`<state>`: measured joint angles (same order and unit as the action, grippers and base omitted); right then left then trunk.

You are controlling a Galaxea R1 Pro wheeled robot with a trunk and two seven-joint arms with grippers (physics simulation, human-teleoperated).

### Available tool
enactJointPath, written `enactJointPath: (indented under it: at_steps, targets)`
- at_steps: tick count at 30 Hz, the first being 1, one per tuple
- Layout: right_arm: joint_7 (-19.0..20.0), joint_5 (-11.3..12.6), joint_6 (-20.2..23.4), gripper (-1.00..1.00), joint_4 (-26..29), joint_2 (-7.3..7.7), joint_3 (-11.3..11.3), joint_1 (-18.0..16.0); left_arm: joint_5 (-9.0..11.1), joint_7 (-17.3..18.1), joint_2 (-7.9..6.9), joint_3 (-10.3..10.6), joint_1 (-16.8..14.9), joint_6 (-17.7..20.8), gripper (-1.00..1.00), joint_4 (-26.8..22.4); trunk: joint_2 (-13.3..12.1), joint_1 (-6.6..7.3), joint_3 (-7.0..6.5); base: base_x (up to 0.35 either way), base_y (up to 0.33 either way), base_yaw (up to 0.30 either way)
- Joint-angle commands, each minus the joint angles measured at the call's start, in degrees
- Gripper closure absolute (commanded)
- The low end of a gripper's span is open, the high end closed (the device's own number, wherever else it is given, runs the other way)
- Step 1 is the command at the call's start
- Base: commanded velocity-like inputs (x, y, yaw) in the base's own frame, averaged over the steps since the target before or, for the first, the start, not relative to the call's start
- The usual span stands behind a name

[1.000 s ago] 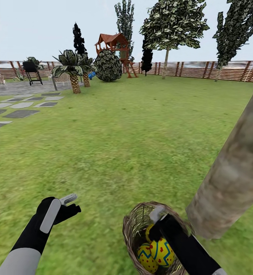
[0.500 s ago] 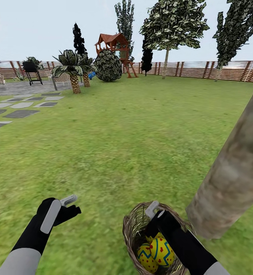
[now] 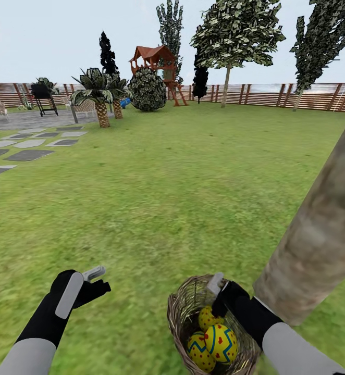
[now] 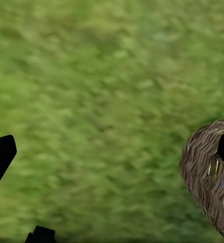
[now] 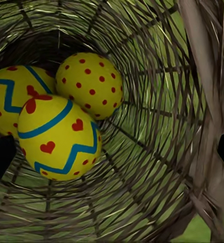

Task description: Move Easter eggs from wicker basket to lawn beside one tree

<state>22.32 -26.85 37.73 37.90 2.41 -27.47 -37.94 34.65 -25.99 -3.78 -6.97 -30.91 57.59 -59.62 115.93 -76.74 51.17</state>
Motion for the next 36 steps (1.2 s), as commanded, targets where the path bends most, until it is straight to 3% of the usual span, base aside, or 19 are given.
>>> enactJointPath:
  at_steps: [1, 8, 15, 24, 31, 36]
  targets:
    - [0.5, -0.6, -0.4, -1.00, -0.8, 0.05, -0.2, -0.4, 0.6, -0.5, 0.00, 0.0, 0.0, 0.2, -1.00, -0.1, 0.0, 0.01, 0.05, 0.000, 0.000, 0.000]
    - [1.1, -0.8, -4.4, -1.00, -2.3, -0.19, -0.3, -0.9, 0.6, -0.5, 0.00, 0.0, 0.0, 0.2, -1.00, -0.1, 0.0, 0.01, 0.05, 0.000, 0.000, 0.000]
    - [7.3, -1.2, -4.8, -1.00, -2.4, -0.21, -0.5, -0.9, 0.6, -0.5, 0.00, -0.1, 0.0, 0.2, -1.00, -0.1, 0.0, 0.01, 0.05, 0.000, 0.000, 0.000]
    - [7.1, -1.3, -4.9, -1.00, -9.9, -0.04, -0.5, -3.3, 0.6, -0.5, 0.00, -0.1, 0.0, 0.2, -1.00, -0.1, 1.6, -0.87, 0.77, 0.000, 0.000, 0.000]
    - [7.0, -2.6, -6.3, -1.00, -10.4, 0.05, -0.5, -3.5, 0.6, -0.5, 0.05, -0.1, 0.0, 0.2, -1.00, -0.1, 1.6, -0.87, 0.77, 0.000, 0.000, 0.000]
    - [6.9, -2.8, -7.0, -1.00, -10.0, 0.05, -0.5, -3.5, 0.6, -0.5, 0.08, -0.1, 0.0, 0.2, -1.00, -0.1, 3.6, -1.97, 1.67, 0.000, 0.000, 0.000]
